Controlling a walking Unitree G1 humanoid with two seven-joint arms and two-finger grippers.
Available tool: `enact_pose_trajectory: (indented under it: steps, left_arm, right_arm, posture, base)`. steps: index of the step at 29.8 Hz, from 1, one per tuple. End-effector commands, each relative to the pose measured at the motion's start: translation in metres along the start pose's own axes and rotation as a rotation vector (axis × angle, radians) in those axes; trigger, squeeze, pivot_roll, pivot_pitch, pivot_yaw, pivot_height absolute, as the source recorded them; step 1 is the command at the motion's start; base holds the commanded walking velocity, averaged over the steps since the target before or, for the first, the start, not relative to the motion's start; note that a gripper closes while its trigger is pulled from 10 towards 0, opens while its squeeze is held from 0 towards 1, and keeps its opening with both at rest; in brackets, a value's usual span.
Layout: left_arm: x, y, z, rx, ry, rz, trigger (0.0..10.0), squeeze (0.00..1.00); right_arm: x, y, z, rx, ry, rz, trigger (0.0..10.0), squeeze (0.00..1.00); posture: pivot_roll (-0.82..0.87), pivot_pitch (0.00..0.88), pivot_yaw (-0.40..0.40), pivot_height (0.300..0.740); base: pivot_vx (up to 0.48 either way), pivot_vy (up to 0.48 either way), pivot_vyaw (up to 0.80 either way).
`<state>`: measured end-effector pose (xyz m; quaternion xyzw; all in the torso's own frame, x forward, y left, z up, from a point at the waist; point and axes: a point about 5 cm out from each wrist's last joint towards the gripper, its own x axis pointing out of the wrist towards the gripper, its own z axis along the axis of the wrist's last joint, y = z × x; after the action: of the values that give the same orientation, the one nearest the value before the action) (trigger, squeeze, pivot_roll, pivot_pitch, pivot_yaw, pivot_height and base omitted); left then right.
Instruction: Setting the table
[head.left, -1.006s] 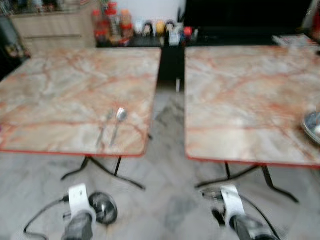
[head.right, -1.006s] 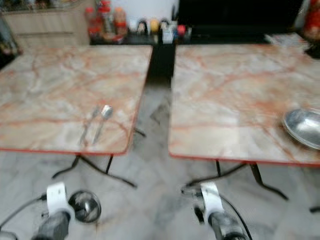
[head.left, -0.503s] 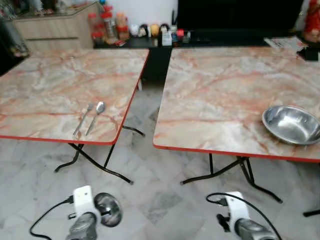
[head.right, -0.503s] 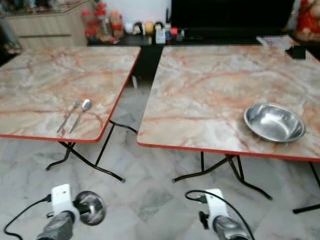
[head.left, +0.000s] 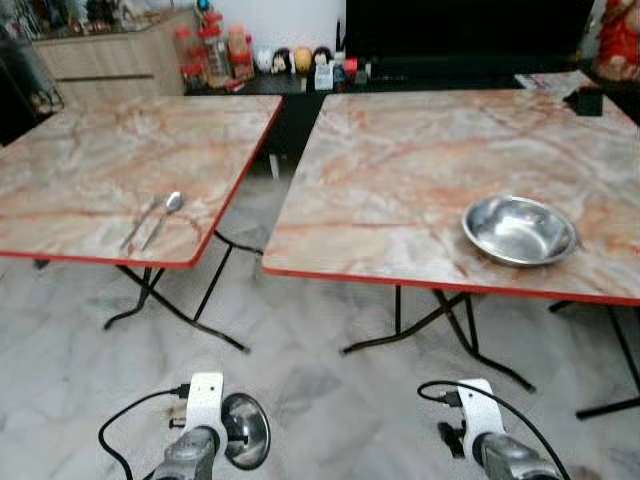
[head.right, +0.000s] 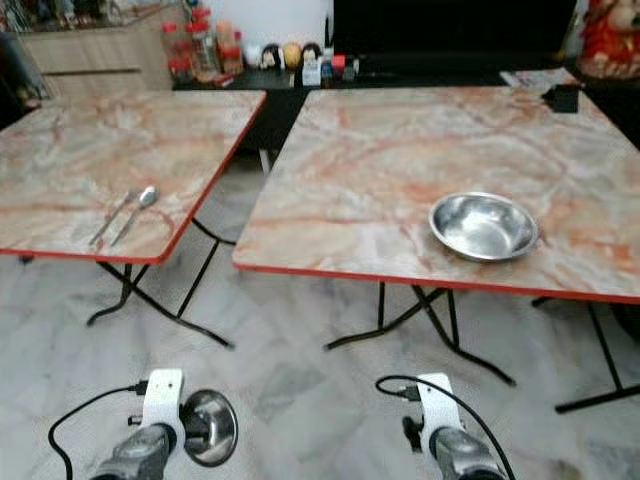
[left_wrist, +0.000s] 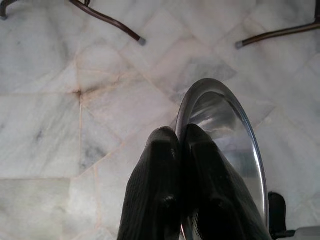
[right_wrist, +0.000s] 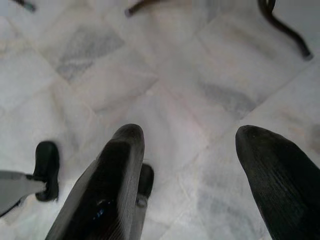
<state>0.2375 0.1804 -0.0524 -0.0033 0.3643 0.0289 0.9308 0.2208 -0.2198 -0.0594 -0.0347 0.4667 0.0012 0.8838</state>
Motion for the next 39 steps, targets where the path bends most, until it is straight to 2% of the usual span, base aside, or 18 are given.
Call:
enact_pose_trajectory:
  steps: [1, 3, 9, 12, 18, 20, 24, 29, 32, 39]
  left_arm:
    - [0.000, 0.006, 0.003, 0.020, -0.009, 0.011, 10.0, 0.00]
    - [0.000, 0.006, 0.003, 0.018, -0.007, 0.012, 10.0, 0.00]
    - [-0.001, 0.010, -0.001, -0.007, 0.005, 0.030, 10.0, 0.00]
    - [-0.003, 0.017, -0.006, -0.009, 0.018, 0.041, 10.0, 0.00]
    - [-0.005, 0.029, -0.011, -0.016, 0.028, 0.057, 10.0, 0.00]
    - [-0.007, 0.035, -0.014, -0.016, 0.035, 0.063, 10.0, 0.00]
    - [-0.008, 0.040, -0.016, -0.009, 0.043, 0.066, 10.0, 0.00]
    - [-0.008, 0.036, -0.016, 0.004, 0.023, 0.063, 10.0, 0.00]
    - [-0.007, 0.027, -0.015, 0.015, 0.004, 0.060, 10.0, 0.00]
    - [-0.007, 0.027, -0.018, 0.005, 0.026, 0.063, 10.0, 0.00]
  right_arm:
    - [0.001, 0.008, 0.010, 0.027, -0.058, 0.009, 10.0, 0.00]
    - [0.001, 0.008, 0.010, 0.031, -0.062, 0.008, 10.0, 0.00]
    - [0.001, 0.006, 0.013, -0.053, -0.067, 0.001, 10.0, 0.00]
    - [0.001, 0.006, 0.015, -0.101, -0.073, 0.004, 10.0, 0.00]
    - [0.001, 0.004, 0.018, -0.109, -0.098, -0.014, 10.0, 0.00]
    - [0.001, 0.005, 0.018, -0.080, -0.108, -0.005, 10.0, 0.00]
    - [0.001, 0.004, 0.019, -0.115, -0.113, -0.022, 10.0, 0.00]
    - [0.000, 0.005, 0.020, -0.117, -0.125, -0.012, 10.0, 0.00]
    - [0.000, 0.005, 0.021, -0.093, -0.137, -0.013, 10.0, 0.00]
    - [0.000, 0.006, 0.020, -0.116, -0.138, -0.016, 10.0, 0.00]
  posture:
    - [-0.04, 0.000, 0.043, 0.740]
    - [-0.05, 0.000, 0.044, 0.740]
    - [-0.06, 0.000, 0.045, 0.740]
    - [-0.06, 0.000, 0.041, 0.740]
    - [-0.06, 0.000, 0.038, 0.740]
    - [-0.06, 0.000, 0.038, 0.740]
    - [-0.08, 0.000, 0.046, 0.740]
    - [-0.08, 0.000, 0.043, 0.740]
    - [-0.07, 0.000, 0.041, 0.740]
    - [-0.08, 0.000, 0.047, 0.740]
  base:
    - [0.000, 0.000, 0.00]
    - [0.000, 0.000, 0.00]
    - [0.000, 0.000, 0.00]
    - [0.000, 0.000, 0.00]
    - [0.000, 0.000, 0.00]
    - [0.000, 0.000, 0.00]
    - [0.000, 0.000, 0.00]
    - [0.000, 0.000, 0.00]
    - [0.000, 0.000, 0.00]
    - [0.000, 0.000, 0.00]
